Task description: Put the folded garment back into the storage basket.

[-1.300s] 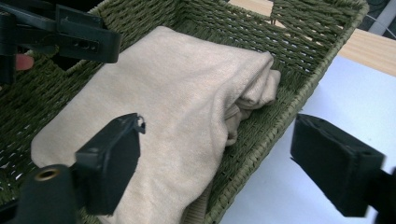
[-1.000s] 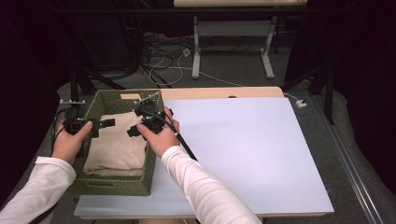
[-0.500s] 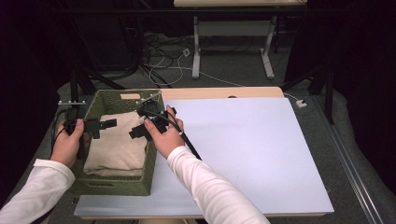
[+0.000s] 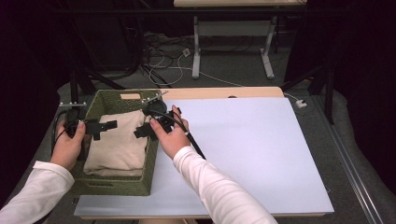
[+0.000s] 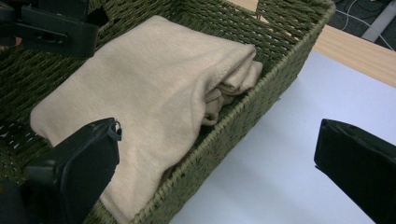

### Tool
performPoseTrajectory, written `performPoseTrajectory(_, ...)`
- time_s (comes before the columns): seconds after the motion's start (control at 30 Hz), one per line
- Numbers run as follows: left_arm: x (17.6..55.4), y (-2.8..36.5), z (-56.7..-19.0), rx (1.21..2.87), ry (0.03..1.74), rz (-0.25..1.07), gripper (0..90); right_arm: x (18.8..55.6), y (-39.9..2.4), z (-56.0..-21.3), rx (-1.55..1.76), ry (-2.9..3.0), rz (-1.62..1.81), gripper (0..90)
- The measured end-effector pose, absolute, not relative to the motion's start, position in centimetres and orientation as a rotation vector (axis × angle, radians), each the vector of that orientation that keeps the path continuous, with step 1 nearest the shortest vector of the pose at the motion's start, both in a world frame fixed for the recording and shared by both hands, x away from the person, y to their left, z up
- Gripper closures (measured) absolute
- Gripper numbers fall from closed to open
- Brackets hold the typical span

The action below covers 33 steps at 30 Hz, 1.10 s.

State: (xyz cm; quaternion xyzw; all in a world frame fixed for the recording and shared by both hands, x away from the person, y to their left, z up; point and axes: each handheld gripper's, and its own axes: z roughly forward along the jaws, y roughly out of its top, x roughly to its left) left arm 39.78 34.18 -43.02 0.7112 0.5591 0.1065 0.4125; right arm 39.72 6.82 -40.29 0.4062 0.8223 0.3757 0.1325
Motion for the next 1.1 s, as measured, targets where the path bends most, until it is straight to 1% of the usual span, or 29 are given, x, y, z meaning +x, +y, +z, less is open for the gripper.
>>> performPoseTrajectory(0.2, 39.6, 33.4, -42.7, 1.797, 1.4, 0.278, 1.7, 39.5, 5.7, -40.2, 1.195, 2.39, 1.089, 0.0)
performPoseTrajectory(0.37, 39.2, 32.2, -42.3, 1.855, 1.342, 0.274, 1.5, 38.8, 4.3, -39.9, 1.193, 2.402, 1.081, 0.0)
performPoseTrajectory(0.57, 38.9, 30.6, -41.6, 1.869, 1.305, 0.264, 1.4, 38.2, 2.1, -39.4, 1.205, 2.395, 1.096, 0.0)
performPoseTrajectory(0.8, 38.2, 28.0, -40.7, 1.885, 1.244, 0.244, 1.4, 37.5, -2.0, -38.7, 1.221, 2.374, 1.103, 0.0)
performPoseTrajectory(0.93, 37.6, 26.8, -40.4, 1.879, 1.22, 0.204, 1.4, 37.1, -4.9, -38.3, 1.248, 2.339, 1.108, 0.0)
performPoseTrajectory(1.1, 37.1, 25.7, -40.2, 1.885, 1.194, 0.188, 1.4, 36.4, -8.8, -37.9, 1.296, 2.28, 1.111, 0.0)
